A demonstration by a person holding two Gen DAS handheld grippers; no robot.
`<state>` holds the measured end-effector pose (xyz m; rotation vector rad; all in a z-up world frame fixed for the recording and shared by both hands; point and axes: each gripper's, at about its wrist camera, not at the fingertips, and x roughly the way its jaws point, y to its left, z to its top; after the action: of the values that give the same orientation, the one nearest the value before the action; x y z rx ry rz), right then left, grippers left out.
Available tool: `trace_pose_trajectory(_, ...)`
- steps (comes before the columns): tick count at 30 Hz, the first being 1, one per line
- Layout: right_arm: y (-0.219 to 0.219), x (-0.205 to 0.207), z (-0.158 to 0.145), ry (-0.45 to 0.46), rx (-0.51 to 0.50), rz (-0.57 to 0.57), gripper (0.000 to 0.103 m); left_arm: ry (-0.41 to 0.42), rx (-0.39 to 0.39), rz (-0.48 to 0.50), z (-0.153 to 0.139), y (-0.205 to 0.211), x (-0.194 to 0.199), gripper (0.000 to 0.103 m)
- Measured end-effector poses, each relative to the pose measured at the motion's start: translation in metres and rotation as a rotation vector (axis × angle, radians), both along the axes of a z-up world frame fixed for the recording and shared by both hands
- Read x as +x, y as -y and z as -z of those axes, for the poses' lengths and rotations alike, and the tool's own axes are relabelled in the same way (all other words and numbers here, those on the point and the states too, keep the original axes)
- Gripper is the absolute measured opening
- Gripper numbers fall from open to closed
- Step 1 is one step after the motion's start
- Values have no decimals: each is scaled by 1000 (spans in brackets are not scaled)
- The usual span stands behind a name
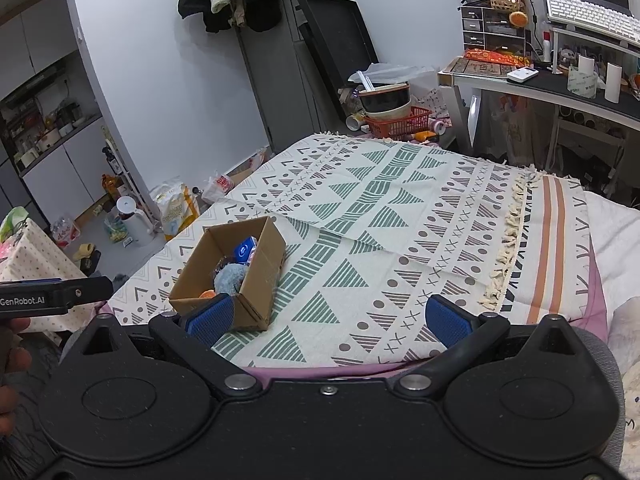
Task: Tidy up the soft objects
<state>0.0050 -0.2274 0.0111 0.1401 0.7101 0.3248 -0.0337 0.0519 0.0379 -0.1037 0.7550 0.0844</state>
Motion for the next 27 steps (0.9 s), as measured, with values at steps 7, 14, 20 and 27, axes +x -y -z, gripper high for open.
trace_pose_trajectory(7,2,-1,-1,0,0,2,103,-6,1,5,0,5,4,99)
trace_pose_trajectory(14,6,-1,-2,6,-4,9,103,-12,-2,0,3,8,7,99)
trace_pose_trajectory(20,8,2,3,-6,-6,18,103,-16,-3,4,6,8,9,99)
trace_pose_trajectory(27,8,4,8,-17,-11,19,103,-18,-6,3,9,8,12,99)
